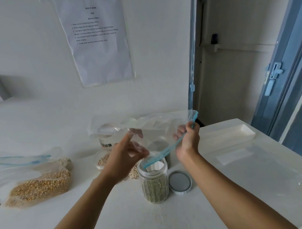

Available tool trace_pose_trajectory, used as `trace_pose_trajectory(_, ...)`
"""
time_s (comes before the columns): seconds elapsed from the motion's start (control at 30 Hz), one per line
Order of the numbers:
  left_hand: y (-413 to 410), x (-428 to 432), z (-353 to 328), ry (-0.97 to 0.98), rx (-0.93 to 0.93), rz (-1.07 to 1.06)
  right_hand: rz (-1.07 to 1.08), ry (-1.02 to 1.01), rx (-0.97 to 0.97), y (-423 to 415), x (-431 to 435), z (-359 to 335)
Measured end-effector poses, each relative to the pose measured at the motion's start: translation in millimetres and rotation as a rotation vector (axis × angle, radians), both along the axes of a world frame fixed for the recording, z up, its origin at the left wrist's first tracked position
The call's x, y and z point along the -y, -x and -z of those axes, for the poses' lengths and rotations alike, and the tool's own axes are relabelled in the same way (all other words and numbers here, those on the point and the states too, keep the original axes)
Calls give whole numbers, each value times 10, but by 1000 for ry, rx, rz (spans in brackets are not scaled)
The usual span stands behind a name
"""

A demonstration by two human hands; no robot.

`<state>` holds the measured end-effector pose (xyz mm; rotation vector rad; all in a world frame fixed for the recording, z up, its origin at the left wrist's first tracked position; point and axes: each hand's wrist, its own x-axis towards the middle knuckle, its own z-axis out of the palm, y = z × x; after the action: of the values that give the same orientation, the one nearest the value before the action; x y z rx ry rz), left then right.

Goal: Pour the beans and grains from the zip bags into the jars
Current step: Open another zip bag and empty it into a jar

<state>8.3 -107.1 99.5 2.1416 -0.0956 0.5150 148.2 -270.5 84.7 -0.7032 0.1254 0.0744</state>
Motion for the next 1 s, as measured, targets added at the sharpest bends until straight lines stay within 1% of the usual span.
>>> trace_pose_trajectory(0.03, 11, 12, 44, -16, -12, 1, -4, -11, -14, 5, 8, 34)
trace_pose_trajectory(0.17, -24, -19, 10, -12, 73, -10, -7, -36, 18, 9, 15, 22)
trace_pose_trajectory(0.33, -43, -20, 20, -15, 53, -2, -1, 6, 40, -37, -4, 31)
trace_pose_trajectory(0.4, -21, -16, 76, -49, 10, 27, -4, 31, 13, -29, 13, 76)
trace_pose_trajectory(0.47, -14, -37, 80, -37, 7, 25, -14, 18, -1, -25, 21, 106)
trace_pose_trajectory(0.53, -23, -98, 52, 32, 21, 32, -22, 15, 8, -12, 20, 61)
trace_pose_trajectory(0.6, 4, -132, 19, 136, -2, 55, -37, 11, 38, 3, 8, -8)
trace_pose_trajectory(0.73, 85, -121, -9, 427, -99, 20, -41, 38, 57, -8, -40, -109)
trace_pose_trajectory(0.87, 158, -182, -46, 625, -68, -48, -47, 71, 73, 34, -71, -177)
trace_pose_trajectory(1.0, 304, -306, -117, 756, -28, -137, -48, 134, 171, 97, -128, -274)
